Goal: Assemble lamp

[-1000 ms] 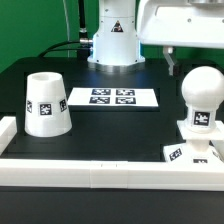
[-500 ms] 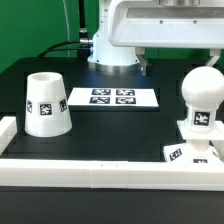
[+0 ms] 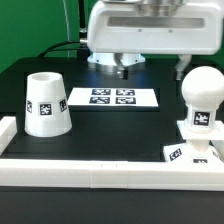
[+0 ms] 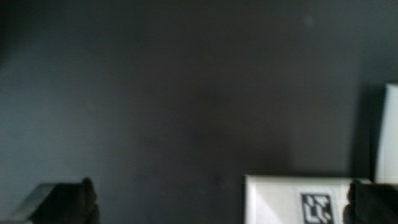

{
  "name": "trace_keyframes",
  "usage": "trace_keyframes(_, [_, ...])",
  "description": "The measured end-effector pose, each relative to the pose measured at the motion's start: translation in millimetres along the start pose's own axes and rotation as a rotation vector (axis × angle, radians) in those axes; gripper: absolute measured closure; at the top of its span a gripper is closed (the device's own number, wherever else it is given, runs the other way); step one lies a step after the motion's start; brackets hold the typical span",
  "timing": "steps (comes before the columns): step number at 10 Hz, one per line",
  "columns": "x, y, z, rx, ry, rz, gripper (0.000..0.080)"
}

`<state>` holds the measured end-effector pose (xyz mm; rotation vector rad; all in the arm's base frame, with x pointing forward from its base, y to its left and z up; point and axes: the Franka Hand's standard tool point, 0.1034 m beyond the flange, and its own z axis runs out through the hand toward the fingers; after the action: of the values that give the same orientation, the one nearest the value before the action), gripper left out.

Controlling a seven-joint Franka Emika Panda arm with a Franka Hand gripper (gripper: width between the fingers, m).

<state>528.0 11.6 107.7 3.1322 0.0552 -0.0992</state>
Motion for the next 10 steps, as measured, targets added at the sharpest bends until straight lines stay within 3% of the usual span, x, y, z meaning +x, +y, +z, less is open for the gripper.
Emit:
trace_keyframes(2, [-14.9,52.5,-5.0,0.046,0.007,-0.06,0.01])
trace_keyframes(4, [-14.1,47.7,-3.8,0.042,0.006,-0.038,0.01])
trace_keyframes(8, [-17.3,55.3,-3.6,0.044,0.004,-0.039,0.01])
trace_keyframes(10, [-42.5,85.5,-4.3,0.056,-0.005,-0.061,0.01])
